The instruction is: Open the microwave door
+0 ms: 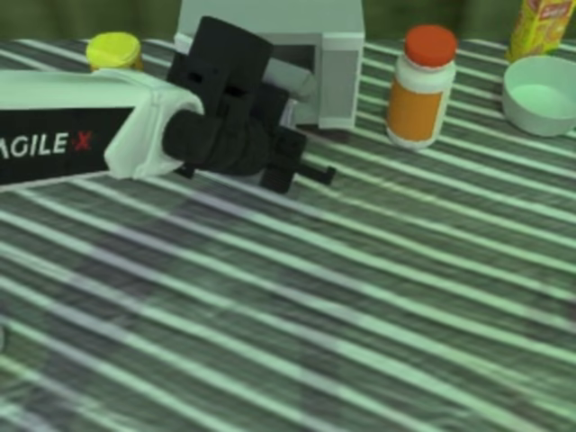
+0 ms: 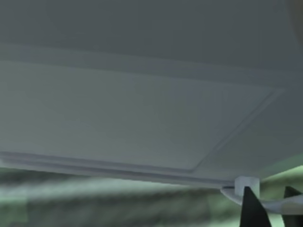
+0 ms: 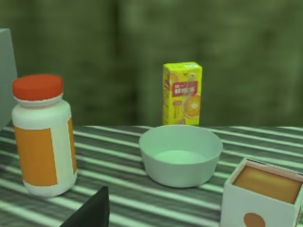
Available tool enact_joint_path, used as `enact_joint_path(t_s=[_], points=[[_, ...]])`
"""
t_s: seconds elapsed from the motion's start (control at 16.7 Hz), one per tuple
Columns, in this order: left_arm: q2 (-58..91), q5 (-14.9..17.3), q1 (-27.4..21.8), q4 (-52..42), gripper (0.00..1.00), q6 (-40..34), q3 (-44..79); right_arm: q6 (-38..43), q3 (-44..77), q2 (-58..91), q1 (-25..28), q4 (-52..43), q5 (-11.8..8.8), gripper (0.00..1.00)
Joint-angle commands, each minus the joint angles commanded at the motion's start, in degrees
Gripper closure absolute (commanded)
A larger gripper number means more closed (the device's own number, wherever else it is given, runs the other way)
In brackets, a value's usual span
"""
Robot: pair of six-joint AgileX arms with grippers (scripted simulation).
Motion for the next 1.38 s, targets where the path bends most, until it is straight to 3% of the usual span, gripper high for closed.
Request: enact_joint_path(t_s=[0.72, 1.38], points=[[-1.44, 2.82, 1.25, 0.32, 1.00, 3.27, -1.92, 0.00, 0.00, 0.00, 0.00, 0.00, 0.00, 0.00], [-1.45, 2.85, 1.26, 0.32, 1.00, 3.31, -1.94, 0.00, 0.00, 0.00, 0.00, 0.00, 0.00, 0.00]])
